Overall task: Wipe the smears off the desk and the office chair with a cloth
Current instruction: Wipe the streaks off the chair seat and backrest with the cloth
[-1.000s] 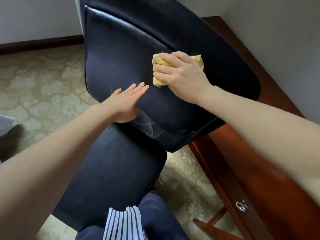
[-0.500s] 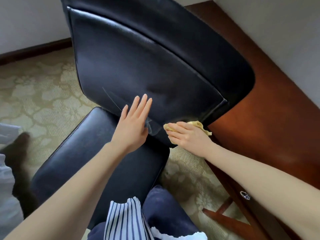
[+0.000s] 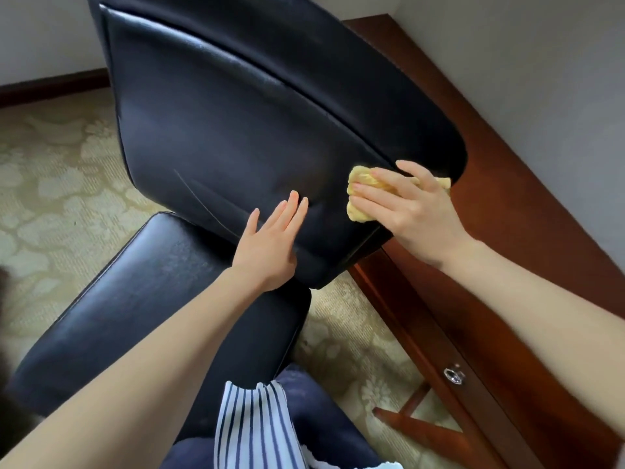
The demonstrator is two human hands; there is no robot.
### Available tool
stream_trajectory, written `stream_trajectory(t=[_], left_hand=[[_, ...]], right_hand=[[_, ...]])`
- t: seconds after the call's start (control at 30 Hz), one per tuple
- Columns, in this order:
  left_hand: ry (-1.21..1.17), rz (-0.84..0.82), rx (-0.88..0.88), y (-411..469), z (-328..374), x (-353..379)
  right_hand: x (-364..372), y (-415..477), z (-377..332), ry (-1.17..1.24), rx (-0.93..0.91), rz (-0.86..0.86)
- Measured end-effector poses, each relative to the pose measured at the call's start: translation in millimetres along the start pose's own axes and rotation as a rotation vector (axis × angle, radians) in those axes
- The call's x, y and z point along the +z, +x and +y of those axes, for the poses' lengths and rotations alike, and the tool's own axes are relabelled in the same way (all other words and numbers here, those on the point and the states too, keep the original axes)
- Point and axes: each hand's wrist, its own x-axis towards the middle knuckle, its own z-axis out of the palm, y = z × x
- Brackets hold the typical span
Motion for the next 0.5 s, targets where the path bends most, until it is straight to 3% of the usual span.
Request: stream_trajectory(t=[0.33, 0.43, 0.5], left_hand=[[-0.079, 0.000, -0.016, -15, -15, -7], [-0.088, -0.035, -0.109, -29, -30, -5], [-0.075, -0.075, -0.193, -38, -42, -5]], right_hand=[[33, 128, -12, 0.070, 0.034, 0.089], [48, 158, -34, 0.136, -0.047, 0.041], [60, 170, -46, 0.101, -0.095, -0.103]])
